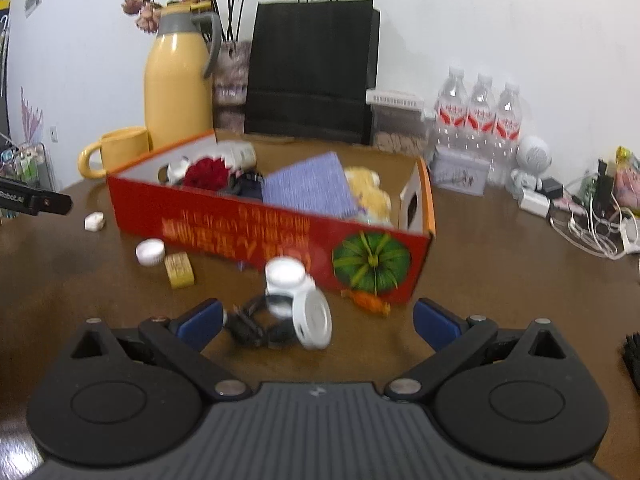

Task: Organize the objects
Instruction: 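Move both tools back over the white cases and cable on the table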

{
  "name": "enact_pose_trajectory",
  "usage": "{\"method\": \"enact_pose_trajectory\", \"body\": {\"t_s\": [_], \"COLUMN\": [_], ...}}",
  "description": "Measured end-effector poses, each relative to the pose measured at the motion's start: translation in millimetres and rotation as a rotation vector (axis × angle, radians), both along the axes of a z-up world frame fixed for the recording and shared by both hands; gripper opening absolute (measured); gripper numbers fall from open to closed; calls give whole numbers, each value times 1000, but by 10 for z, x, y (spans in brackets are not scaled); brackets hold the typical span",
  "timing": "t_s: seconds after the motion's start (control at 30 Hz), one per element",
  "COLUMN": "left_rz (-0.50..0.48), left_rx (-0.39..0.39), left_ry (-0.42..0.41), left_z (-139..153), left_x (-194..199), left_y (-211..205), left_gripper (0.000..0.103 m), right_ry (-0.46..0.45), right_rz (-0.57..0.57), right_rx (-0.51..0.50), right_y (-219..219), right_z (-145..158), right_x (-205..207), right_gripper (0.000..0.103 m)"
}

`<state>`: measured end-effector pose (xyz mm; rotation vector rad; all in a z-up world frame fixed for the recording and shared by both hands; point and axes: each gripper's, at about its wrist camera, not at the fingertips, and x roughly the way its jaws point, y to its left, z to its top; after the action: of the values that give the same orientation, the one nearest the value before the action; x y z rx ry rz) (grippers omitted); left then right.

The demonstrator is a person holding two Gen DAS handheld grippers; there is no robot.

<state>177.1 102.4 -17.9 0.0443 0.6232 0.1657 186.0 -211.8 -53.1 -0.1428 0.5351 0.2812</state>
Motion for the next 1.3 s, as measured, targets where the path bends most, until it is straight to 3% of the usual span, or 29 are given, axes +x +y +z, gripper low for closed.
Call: {"method": "enact_pose_trajectory", "body": {"t_s": [0.63,0.73,0.87,1.0,1.3], "left_rz": [30,8,-69,-158,-321], "left_rx": [-17,-61,-72,-77,-89], "left_ry": [63,55,34,30,43], "left_z": [-208,-182,-116,-69,-73], "left_x": [131,128,101,129,250], "left_y": [255,217,-29,-363,-1234], "left_gripper": [103,103,103,103,101], "right_ry": [28,28,50,64,49], "right_rz": [-77,-64,-35,-8,39], "right_rx": [55,66,94,112,162], "right_y": [-153,-134,-118,-98,-204], "right_z": [-107,-107,-125,-133,-86], "right_x": [65,102,165,185,200], "right_gripper": [103,93,73,60,59]}}
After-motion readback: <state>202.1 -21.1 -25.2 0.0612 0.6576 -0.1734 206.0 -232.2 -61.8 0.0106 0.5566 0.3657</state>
